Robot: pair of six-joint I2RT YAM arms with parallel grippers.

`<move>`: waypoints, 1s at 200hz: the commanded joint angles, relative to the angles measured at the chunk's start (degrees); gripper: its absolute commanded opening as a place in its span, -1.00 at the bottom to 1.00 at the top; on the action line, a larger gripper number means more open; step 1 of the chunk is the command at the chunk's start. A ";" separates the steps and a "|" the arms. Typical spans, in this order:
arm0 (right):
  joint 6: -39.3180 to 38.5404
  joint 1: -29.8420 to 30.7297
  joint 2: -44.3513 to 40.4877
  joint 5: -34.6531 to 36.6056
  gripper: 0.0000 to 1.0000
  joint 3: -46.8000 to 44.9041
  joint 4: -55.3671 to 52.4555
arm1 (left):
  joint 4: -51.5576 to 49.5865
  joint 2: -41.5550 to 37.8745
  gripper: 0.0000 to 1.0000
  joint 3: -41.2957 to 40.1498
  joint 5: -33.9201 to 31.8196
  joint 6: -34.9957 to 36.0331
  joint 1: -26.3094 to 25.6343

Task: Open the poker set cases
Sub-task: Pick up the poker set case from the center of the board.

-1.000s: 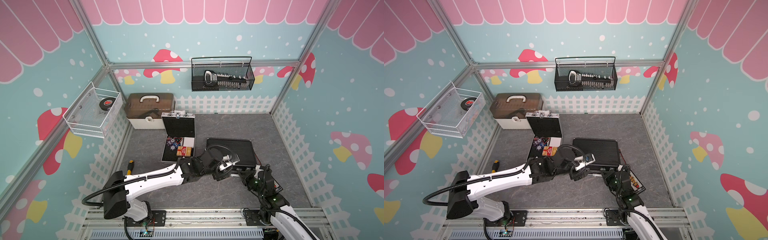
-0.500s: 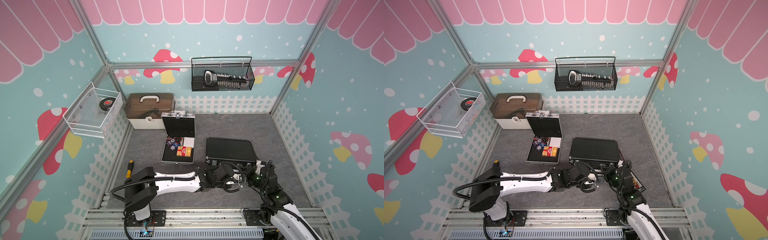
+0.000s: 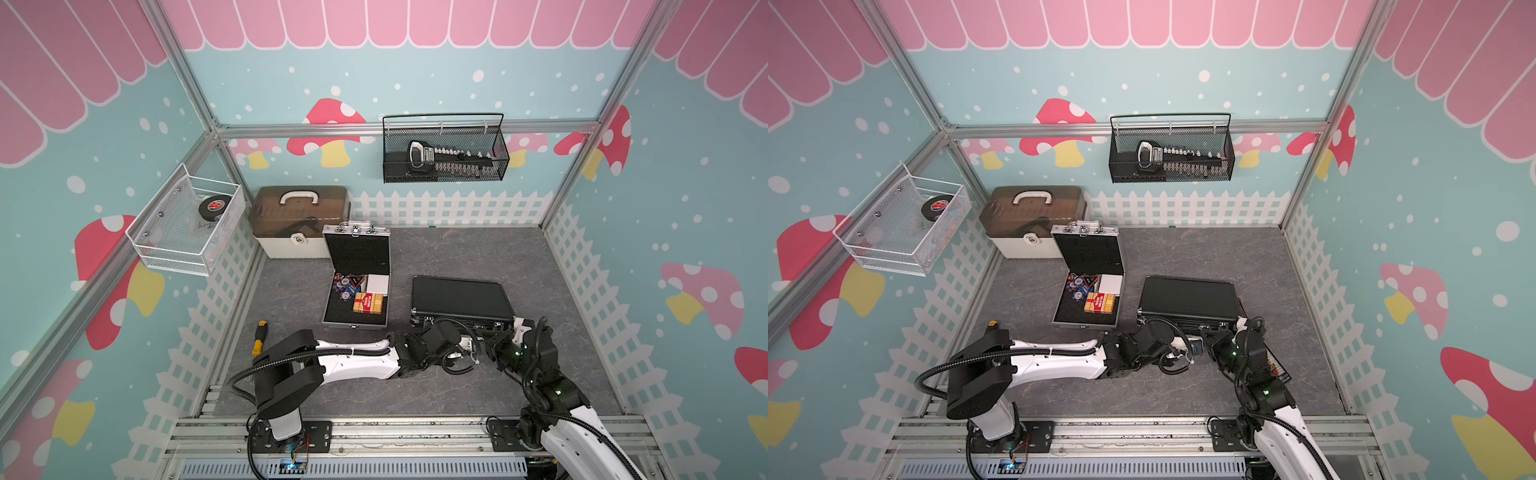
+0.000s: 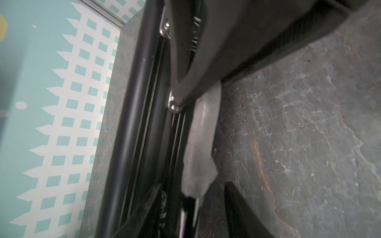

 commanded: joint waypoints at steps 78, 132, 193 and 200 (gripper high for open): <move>-7.50 0.19 -1.36 1.62 -0.44 9.65 -7.73 | 6.81 -2.34 -1.00 -1.60 -0.26 1.80 1.39; -43.85 0.19 12.94 7.22 -0.16 35.03 -30.58 | 0.28 -6.92 -1.00 2.40 11.69 -0.18 6.08; -71.68 0.36 15.98 5.71 -0.21 39.44 -23.03 | -3.76 -7.13 -1.00 7.77 21.94 3.69 10.70; -74.79 0.37 15.54 4.47 -0.21 39.06 -21.68 | -3.84 -7.15 -1.00 8.22 22.85 4.25 11.02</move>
